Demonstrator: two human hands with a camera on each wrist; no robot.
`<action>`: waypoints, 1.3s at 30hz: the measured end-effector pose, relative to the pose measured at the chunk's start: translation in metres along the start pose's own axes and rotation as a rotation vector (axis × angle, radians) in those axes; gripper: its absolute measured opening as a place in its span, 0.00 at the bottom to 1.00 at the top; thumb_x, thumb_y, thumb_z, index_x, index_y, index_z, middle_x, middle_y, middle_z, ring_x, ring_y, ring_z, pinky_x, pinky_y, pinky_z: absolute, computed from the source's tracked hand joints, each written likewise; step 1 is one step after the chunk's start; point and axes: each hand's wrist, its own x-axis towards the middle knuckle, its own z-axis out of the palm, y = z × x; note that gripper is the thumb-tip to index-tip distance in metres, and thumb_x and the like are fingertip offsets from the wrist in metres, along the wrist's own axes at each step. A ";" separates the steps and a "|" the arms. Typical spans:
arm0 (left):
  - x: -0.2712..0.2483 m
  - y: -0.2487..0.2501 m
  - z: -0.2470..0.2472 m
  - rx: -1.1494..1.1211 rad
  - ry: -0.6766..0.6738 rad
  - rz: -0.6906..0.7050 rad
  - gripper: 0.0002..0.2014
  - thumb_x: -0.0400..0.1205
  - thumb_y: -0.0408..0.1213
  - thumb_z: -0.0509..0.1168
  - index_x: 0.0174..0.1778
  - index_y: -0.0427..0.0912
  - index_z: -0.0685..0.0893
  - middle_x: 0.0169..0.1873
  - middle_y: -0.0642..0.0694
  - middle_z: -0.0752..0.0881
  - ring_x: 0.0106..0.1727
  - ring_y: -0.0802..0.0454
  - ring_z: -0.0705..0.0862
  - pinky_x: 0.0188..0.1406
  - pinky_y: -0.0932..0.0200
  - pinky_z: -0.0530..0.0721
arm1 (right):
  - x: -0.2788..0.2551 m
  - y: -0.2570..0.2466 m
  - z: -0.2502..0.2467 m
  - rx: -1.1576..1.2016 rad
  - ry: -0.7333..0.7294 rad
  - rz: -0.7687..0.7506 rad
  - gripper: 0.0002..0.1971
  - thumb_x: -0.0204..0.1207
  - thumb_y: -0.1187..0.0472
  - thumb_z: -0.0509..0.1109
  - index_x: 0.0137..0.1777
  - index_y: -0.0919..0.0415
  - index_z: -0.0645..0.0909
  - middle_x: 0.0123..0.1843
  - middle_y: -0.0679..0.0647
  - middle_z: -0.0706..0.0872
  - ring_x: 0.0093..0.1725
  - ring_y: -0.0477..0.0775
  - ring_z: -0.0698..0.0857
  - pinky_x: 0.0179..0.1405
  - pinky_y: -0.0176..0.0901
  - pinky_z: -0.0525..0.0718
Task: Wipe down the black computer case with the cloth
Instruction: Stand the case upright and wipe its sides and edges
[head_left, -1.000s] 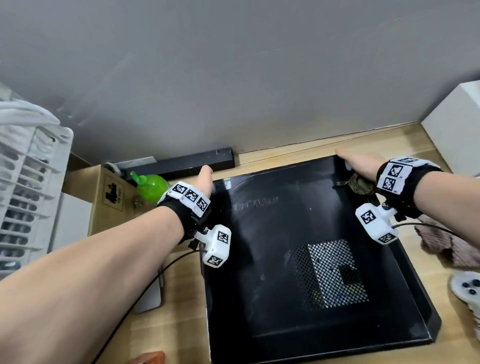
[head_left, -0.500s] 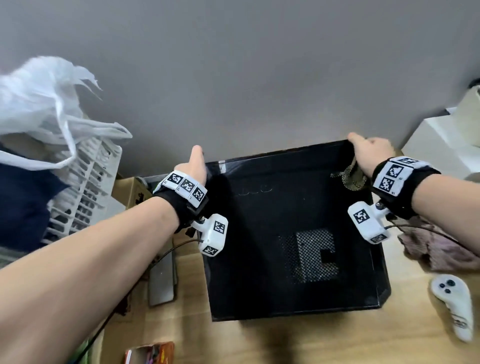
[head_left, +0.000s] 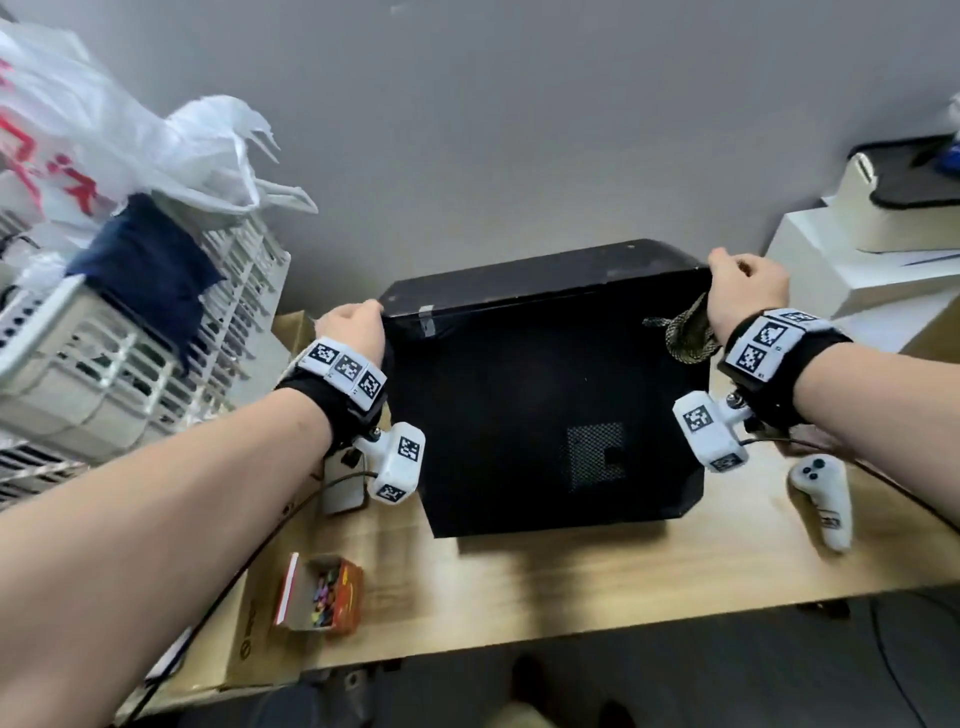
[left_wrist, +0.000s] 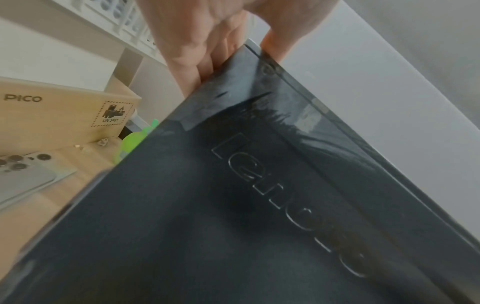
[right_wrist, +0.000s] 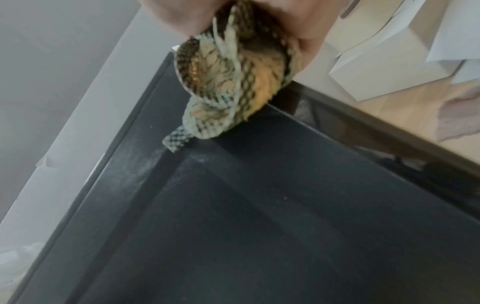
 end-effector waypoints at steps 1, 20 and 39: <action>-0.010 -0.003 -0.006 -0.052 0.008 0.020 0.05 0.81 0.33 0.65 0.41 0.41 0.86 0.34 0.48 0.84 0.44 0.48 0.79 0.26 0.72 0.73 | -0.006 0.003 -0.007 0.007 -0.014 -0.012 0.20 0.63 0.34 0.57 0.36 0.46 0.83 0.28 0.54 0.79 0.35 0.59 0.80 0.45 0.51 0.82; -0.108 -0.075 -0.062 0.013 -0.220 0.112 0.09 0.86 0.31 0.54 0.62 0.39 0.67 0.41 0.46 0.75 0.41 0.49 0.75 0.46 0.58 0.69 | -0.100 0.047 -0.077 -0.083 -0.032 -0.101 0.13 0.75 0.53 0.65 0.52 0.57 0.86 0.52 0.60 0.89 0.53 0.63 0.85 0.55 0.46 0.79; -0.119 -0.050 -0.062 0.033 -0.409 -0.436 0.09 0.83 0.39 0.61 0.40 0.39 0.74 0.29 0.40 0.78 0.25 0.48 0.77 0.23 0.61 0.79 | -0.034 -0.041 -0.049 -0.684 -0.630 -0.563 0.28 0.79 0.52 0.67 0.77 0.60 0.70 0.76 0.59 0.77 0.75 0.61 0.75 0.76 0.47 0.69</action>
